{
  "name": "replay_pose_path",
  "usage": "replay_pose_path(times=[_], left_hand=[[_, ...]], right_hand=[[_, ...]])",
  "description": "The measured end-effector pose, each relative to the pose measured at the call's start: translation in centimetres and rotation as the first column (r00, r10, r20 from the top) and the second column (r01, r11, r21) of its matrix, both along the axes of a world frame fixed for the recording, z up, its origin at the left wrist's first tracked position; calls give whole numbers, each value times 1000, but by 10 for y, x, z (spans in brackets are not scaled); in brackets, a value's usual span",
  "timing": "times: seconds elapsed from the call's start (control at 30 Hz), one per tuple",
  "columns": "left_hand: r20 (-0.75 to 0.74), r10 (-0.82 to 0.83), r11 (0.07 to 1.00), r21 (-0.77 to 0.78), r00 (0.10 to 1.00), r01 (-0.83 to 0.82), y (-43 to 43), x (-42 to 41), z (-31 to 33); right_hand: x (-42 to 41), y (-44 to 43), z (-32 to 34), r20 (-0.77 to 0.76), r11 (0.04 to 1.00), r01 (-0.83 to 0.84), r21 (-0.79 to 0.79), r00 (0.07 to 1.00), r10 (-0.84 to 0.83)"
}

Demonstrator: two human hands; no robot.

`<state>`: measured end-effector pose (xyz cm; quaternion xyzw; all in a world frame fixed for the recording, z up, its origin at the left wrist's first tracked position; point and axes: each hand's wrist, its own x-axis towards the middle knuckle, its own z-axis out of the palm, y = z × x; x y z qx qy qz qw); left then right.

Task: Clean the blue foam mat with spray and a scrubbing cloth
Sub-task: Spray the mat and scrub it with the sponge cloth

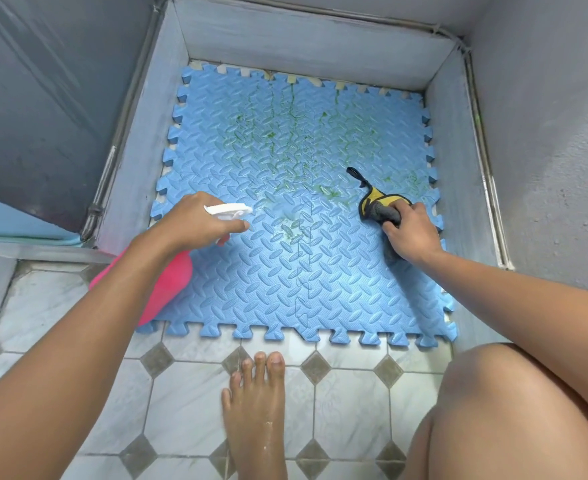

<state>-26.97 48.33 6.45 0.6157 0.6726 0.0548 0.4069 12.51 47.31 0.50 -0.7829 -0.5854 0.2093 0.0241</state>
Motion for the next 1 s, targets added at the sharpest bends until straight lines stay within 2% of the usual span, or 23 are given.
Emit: replay_pose_path(times=[0.1,0.23,0.3,0.4,0.47,0.53,0.67,0.8,0.9,0.97,1.0], left_hand=[[-32,48,999,16,998,-47,0,-1,-4],[36,-106,993,-58,994,108,-1,4,-2],[18,-73,994,-76,997,74,-2,8,-1],[-57,64,994,87,996,-59,0,6,-3],[23,117,983,137,993,-119,3,1,-2],[41,133,981,138,990,-137,5,-2,2],[-71,215,948,254,974,-191,7,-3,8],[10,186,938,296,982,-181,8,-5,4],[-1,179,933,318,984,-169,7,-3,3],[-6,190,930,323,982,-178,6,-1,3],[-4,199,927,325,980,-187,6,-1,5]], right_hand=[[0,0,0,0,1000,1,4,1000,-1],[0,0,-2,4,1000,-4,8,1000,4],[0,0,-2,12,1000,-7,15,1000,7],[1,-1,-3,26,1000,-14,28,1000,13],[-1,-1,-3,26,999,-1,32,1000,0],[-6,4,-3,3,998,30,53,1000,-30],[-30,24,-3,-72,991,103,85,993,-97],[-90,60,-5,-73,992,39,123,997,-30],[-166,59,-8,-111,978,-98,186,987,120],[-208,29,-12,-57,897,-387,212,912,407],[-217,10,-12,-23,806,-554,206,821,570]])
